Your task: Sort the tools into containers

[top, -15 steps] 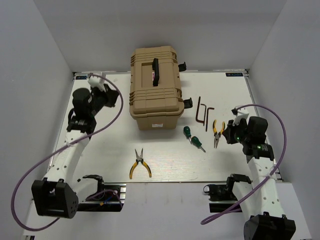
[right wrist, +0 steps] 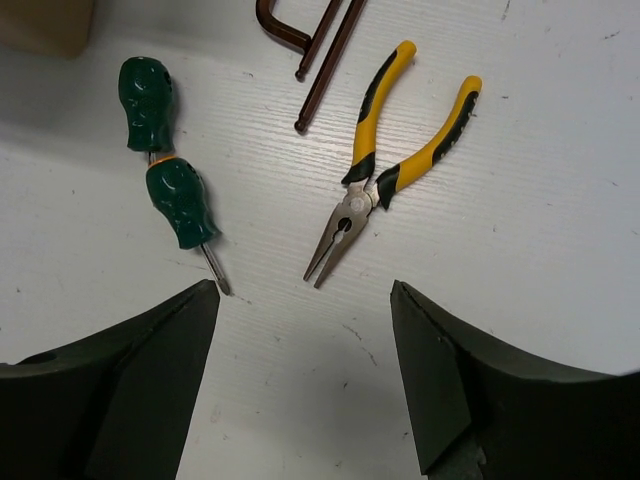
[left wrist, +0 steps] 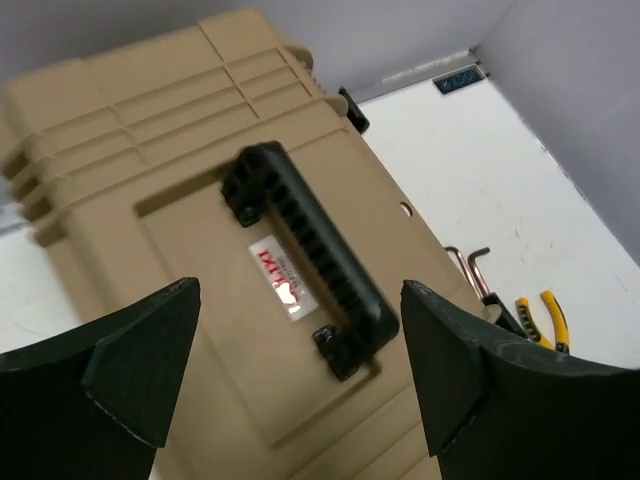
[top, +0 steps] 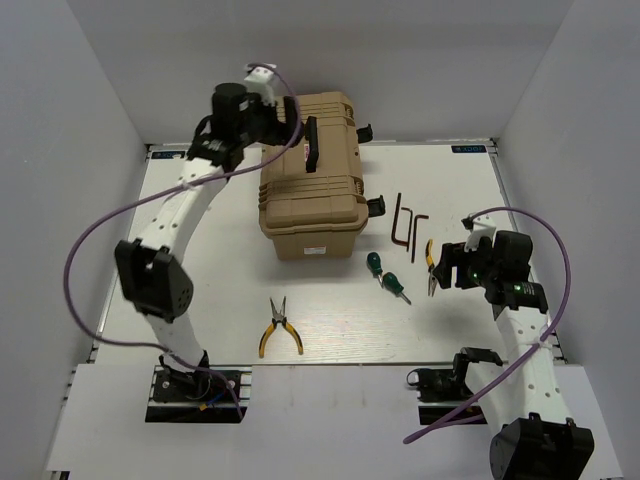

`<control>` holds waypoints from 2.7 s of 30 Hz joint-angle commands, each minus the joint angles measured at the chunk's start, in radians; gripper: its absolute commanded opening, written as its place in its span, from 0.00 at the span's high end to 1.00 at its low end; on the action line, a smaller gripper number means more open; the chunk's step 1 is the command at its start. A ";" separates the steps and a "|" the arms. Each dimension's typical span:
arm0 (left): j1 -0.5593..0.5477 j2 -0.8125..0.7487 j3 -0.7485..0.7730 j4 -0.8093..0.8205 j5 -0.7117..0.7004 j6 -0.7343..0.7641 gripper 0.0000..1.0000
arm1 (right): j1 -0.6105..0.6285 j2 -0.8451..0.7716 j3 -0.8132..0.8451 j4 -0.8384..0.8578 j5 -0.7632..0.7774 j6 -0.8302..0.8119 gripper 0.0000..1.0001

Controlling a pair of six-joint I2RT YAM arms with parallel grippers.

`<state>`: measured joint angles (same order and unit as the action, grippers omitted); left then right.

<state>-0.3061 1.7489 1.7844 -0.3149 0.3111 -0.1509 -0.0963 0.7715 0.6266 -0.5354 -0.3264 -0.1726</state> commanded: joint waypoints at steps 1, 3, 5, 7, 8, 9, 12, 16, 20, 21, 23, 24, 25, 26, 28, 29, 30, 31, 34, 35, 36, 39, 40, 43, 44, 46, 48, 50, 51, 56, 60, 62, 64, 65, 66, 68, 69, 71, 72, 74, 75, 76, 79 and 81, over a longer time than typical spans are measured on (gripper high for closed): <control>-0.083 0.081 0.180 -0.183 -0.148 0.010 0.08 | 0.003 -0.005 0.050 -0.021 0.012 -0.005 0.24; -0.137 0.152 0.236 -0.225 -0.285 0.020 0.07 | 0.006 -0.003 0.054 -0.021 0.013 -0.004 0.24; -0.165 0.185 0.282 -0.246 -0.349 0.031 0.06 | 0.007 -0.011 0.056 -0.031 0.007 -0.004 0.24; -0.195 0.224 0.314 -0.247 -0.403 0.031 0.06 | 0.006 -0.014 0.058 -0.034 0.004 -0.004 0.24; -0.205 0.236 0.326 -0.247 -0.437 0.045 0.06 | 0.007 -0.017 0.058 -0.035 0.000 -0.004 0.24; -0.223 0.250 0.340 -0.259 -0.460 0.045 0.06 | 0.007 -0.020 0.059 -0.037 -0.005 -0.005 0.24; -0.247 0.311 0.401 -0.302 -0.579 0.065 0.06 | 0.012 -0.024 0.061 -0.043 -0.014 -0.002 0.24; -0.281 0.343 0.412 -0.312 -0.724 0.086 0.20 | 0.010 -0.037 0.064 -0.051 -0.019 -0.002 0.23; -0.292 0.353 0.412 -0.322 -0.814 0.111 0.33 | 0.010 -0.046 0.064 -0.052 -0.023 -0.004 0.23; -0.292 0.353 0.412 -0.322 -0.826 0.125 0.36 | 0.009 -0.046 0.062 -0.051 -0.025 -0.002 0.23; -0.301 0.353 0.412 -0.310 -0.837 0.134 0.52 | 0.009 -0.049 0.064 -0.054 -0.026 -0.001 0.23; -0.301 0.353 0.421 -0.309 -0.837 0.134 0.58 | 0.009 -0.048 0.064 -0.055 -0.025 -0.001 0.23; -0.310 0.353 0.432 -0.309 -0.825 0.134 0.64 | 0.009 -0.047 0.065 -0.055 -0.029 -0.001 0.23; -0.311 0.353 0.461 -0.309 -0.814 0.134 0.78 | 0.009 -0.046 0.061 -0.057 -0.031 -0.002 0.23; -0.311 0.353 0.484 -0.300 -0.787 0.117 0.95 | 0.009 -0.040 0.059 -0.054 -0.049 -0.002 0.23; -0.311 0.339 0.494 -0.300 -0.774 0.103 0.99 | 0.007 -0.038 0.061 -0.055 -0.060 -0.002 0.23; -0.311 0.330 0.494 -0.291 -0.753 0.091 1.00 | 0.010 -0.020 0.062 -0.060 -0.097 -0.002 0.24; -0.311 0.330 0.494 -0.291 -0.738 0.061 1.00 | 0.009 -0.012 0.064 -0.063 -0.112 -0.005 0.24; -0.311 0.301 0.507 -0.280 -0.666 -0.001 1.00 | 0.012 0.050 0.077 -0.061 -0.236 -0.011 0.26; -0.311 0.290 0.518 -0.280 -0.665 -0.001 1.00 | 0.012 0.066 0.087 -0.066 -0.308 -0.007 0.27; -0.311 0.290 0.518 -0.270 -0.640 -0.015 1.00 | 0.013 0.084 0.108 -0.069 -0.350 0.002 0.27; -0.311 0.290 0.529 -0.270 -0.630 -0.026 1.00 | 0.020 0.198 0.194 -0.035 -0.532 0.089 0.27; -0.311 0.290 0.529 -0.270 -0.621 -0.036 1.00 | 0.023 0.280 0.206 0.021 -0.555 0.108 0.25; -0.311 0.290 0.529 -0.291 -0.621 -0.045 1.00 | 0.038 0.406 0.283 0.150 -0.654 0.207 0.25; -0.311 0.290 0.520 -0.291 -0.612 -0.045 1.00 | 0.043 0.470 0.297 0.199 -0.678 0.228 0.25; -0.311 0.279 0.509 -0.282 -0.612 -0.045 1.00 | 0.076 0.570 0.350 0.274 -0.701 0.320 0.27; -0.311 0.279 0.509 -0.282 -0.603 -0.045 1.00 | 0.124 0.666 0.404 0.319 -0.662 0.369 0.27; -0.311 0.279 0.509 -0.282 -0.603 -0.045 1.00 | 0.142 0.740 0.436 0.359 -0.634 0.398 0.27; -0.311 0.279 0.509 -0.282 -0.603 -0.045 1.00 | 0.153 0.756 0.449 0.362 -0.616 0.407 0.27; -0.301 0.270 0.455 -0.273 -0.593 -0.045 1.00 | 0.204 0.871 0.561 0.371 -0.588 0.432 0.28; -0.301 0.248 0.422 -0.251 -0.584 -0.045 1.00 | 0.248 0.980 0.645 0.379 -0.563 0.450 0.30; -0.301 0.248 0.422 -0.251 -0.584 -0.055 1.00 | 0.257 1.014 0.706 0.362 -0.548 0.441 0.34; -0.301 0.248 0.422 -0.251 -0.584 -0.055 1.00 | 0.268 1.072 0.726 0.315 -0.546 0.432 0.42; -0.301 0.248 0.422 -0.251 -0.584 -0.055 1.00 | 0.274 1.081 0.737 0.301 -0.546 0.418 0.47; -0.292 0.248 0.422 -0.251 -0.584 -0.055 1.00 | 0.280 1.095 0.736 0.292 -0.546 0.414 0.53; -0.292 0.248 0.422 -0.251 -0.584 -0.055 1.00 | 0.287 1.091 0.720 0.287 -0.528 0.395 0.59; -0.292 0.248 0.432 -0.262 -0.584 -0.055 1.00 | 0.288 1.089 0.717 0.278 -0.516 0.390 0.65; -0.292 0.248 0.441 -0.262 -0.584 -0.065 1.00 | 0.293 1.086 0.713 0.270 -0.493 0.378 0.75; -0.292 0.248 0.454 -0.262 -0.575 -0.065 1.00 | 0.293 1.083 0.714 0.255 -0.488 0.374 0.82; -0.292 0.248 0.478 -0.282 -0.575 -0.065 1.00 | 0.290 1.077 0.713 0.250 -0.467 0.367 0.96; -0.280 0.239 0.478 -0.282 -0.589 -0.065 1.00 | 0.291 1.074 0.708 0.246 -0.456 0.364 1.00; -0.280 0.230 0.487 -0.282 -0.601 -0.065 1.00 | 0.288 1.065 0.710 0.242 -0.448 0.363 1.00; -0.245 0.183 0.478 -0.291 -0.610 -0.065 1.00 | 0.285 1.051 0.713 0.232 -0.383 0.354 1.00; -0.209 0.152 0.466 -0.291 -0.610 -0.075 1.00 | 0.282 1.049 0.719 0.215 -0.370 0.341 1.00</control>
<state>-0.5503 2.1044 2.2005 -0.6647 -0.3367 -0.2146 0.1856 1.8488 1.3323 -0.2569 -0.7918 0.2569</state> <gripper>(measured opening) 0.365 0.382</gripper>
